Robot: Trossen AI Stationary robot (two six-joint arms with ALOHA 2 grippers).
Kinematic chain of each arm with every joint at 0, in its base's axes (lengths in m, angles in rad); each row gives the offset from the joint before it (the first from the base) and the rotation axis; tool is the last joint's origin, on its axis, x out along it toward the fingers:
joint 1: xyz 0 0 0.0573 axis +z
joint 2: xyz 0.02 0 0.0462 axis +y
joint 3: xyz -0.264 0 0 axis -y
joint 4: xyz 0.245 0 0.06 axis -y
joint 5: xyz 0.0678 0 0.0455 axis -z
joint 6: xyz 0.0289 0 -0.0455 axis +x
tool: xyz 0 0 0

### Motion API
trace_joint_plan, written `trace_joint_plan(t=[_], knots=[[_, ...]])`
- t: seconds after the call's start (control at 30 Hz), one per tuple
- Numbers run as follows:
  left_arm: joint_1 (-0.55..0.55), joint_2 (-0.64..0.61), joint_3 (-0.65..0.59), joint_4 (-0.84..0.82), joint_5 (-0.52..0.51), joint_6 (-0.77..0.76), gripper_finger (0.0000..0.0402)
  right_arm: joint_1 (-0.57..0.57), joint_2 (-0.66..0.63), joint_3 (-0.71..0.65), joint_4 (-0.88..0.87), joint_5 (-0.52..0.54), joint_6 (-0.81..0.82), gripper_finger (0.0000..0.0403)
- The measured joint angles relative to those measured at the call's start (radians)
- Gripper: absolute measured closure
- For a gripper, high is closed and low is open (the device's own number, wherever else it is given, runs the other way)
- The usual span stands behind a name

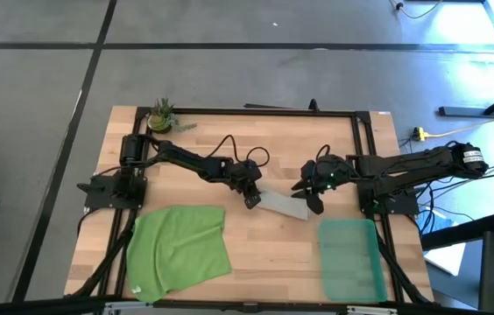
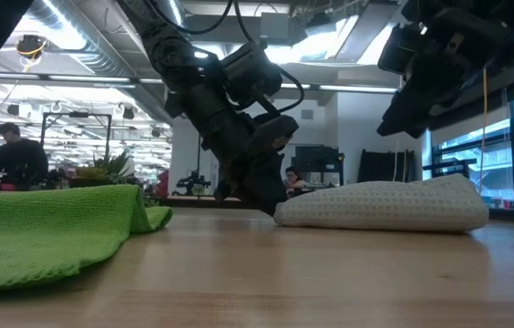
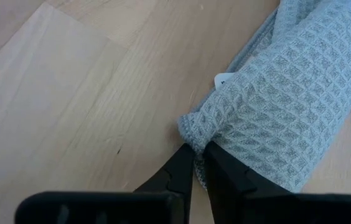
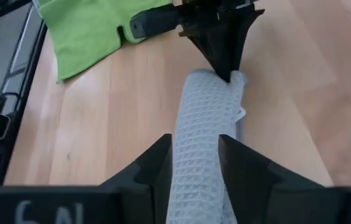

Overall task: Roll microfiber towels into tight, uniform cylinder then place into a basket
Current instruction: Put the gray microfiber towel into the green bin

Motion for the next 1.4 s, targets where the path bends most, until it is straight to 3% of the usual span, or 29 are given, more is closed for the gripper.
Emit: trace_joint_plan(t=[0.13,0.43,0.73,1.4], knots=[[0.000,0.000,0.000,0.000,0.000,0.000,0.0362,0.014,0.021,0.000,0.007,0.034,0.001,0.0218],[0.000,0.000,0.000,0.003,0.000,0.000,0.0360,0.081,0.113,0.000,0.064,0.140,0.051,0.0016],[0.000,0.000,0.000,0.003,0.000,0.000,0.0360,0.104,0.280,0.000,0.178,0.132,0.057,0.0016],[0.000,0.000,0.000,0.009,0.000,0.000,0.0360,0.103,0.510,0.003,0.284,0.131,0.047,0.0004]])
